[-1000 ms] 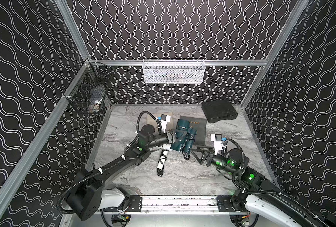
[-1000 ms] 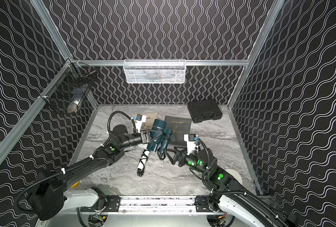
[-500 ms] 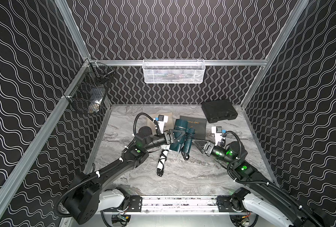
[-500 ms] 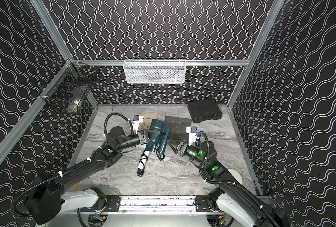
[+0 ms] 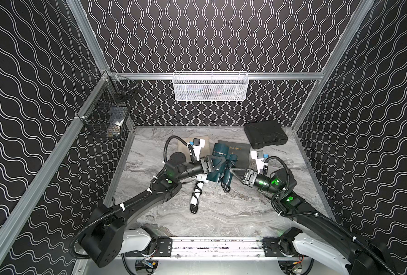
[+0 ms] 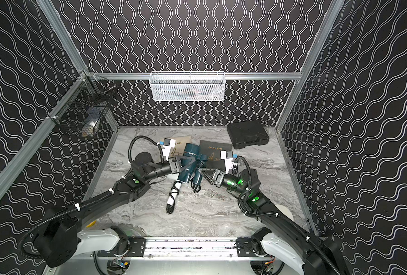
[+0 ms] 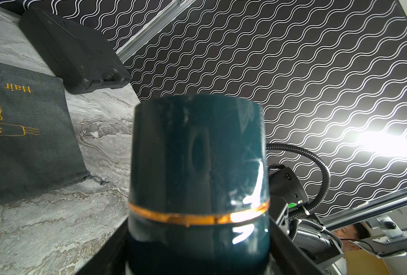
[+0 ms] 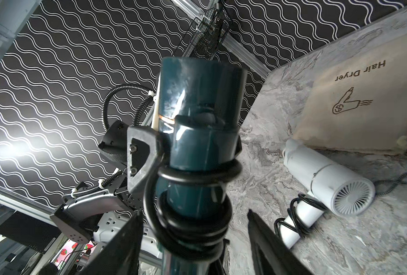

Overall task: Pack away hair dryers
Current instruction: Adjust the hair dryer.

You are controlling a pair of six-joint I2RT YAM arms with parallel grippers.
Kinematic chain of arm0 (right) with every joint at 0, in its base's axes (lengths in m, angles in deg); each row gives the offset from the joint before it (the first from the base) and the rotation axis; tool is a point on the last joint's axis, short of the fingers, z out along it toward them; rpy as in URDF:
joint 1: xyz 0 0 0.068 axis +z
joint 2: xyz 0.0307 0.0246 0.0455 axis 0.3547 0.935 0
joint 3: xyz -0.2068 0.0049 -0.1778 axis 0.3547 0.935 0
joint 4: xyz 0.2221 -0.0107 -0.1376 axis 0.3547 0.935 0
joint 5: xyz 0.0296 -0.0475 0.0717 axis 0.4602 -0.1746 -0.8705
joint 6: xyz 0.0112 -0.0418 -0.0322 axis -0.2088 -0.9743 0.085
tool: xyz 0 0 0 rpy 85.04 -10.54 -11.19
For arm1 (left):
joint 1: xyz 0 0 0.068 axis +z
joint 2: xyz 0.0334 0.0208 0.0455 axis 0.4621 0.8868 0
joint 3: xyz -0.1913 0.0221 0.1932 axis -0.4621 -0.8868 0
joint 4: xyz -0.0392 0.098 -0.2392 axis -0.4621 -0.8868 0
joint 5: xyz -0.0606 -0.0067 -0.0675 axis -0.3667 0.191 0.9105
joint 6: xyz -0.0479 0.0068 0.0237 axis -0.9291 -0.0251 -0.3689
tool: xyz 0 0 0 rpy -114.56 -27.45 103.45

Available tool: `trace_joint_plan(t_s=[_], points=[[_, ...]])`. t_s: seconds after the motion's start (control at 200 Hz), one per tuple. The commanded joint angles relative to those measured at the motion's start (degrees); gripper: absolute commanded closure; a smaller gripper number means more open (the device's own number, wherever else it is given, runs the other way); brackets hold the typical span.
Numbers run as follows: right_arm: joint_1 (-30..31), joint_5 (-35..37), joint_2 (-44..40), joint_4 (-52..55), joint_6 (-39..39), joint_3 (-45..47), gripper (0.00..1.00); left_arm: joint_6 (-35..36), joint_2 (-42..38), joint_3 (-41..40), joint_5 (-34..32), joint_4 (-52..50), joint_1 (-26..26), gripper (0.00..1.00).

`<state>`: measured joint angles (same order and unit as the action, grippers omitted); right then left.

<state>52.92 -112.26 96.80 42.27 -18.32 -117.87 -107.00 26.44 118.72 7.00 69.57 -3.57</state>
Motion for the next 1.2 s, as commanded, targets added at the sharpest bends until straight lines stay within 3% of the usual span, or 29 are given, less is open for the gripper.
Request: trace_joint_plan(t_s=[0.0, 0.41, 0.74, 0.831, 1.011, 1.196], points=[[-0.1, -1.4, 0.6, -3.7, 0.9, -1.0, 0.32, 0.4, 0.6, 0.5, -0.6, 5.1, -0.1, 1.0], [0.0, -3.3, 4.2, -6.8, 2.0, -1.5, 0.43, -0.6, 2.1, 0.9, -0.1, 6.8, -0.5, 1.0], [0.0, -3.3, 3.8, -6.0, 2.0, -2.2, 0.65, -3.3, 4.1, 0.8, -0.4, 9.2, -0.5, 1.0], [-0.1, -1.9, 3.0, -4.8, 1.9, -1.8, 0.72, -3.0, 4.1, 1.0, -0.3, 8.5, -0.6, 0.88], [-0.2, 0.0, 2.1, 1.0, 1.7, -3.0, 0.83, -0.6, 3.9, 1.7, 0.0, 4.5, -0.9, 0.5], [-3.0, 1.8, 0.8, 7.4, 2.4, -3.7, 0.87, 6.9, 2.0, 3.4, -1.9, -7.2, -1.0, 0.24]])
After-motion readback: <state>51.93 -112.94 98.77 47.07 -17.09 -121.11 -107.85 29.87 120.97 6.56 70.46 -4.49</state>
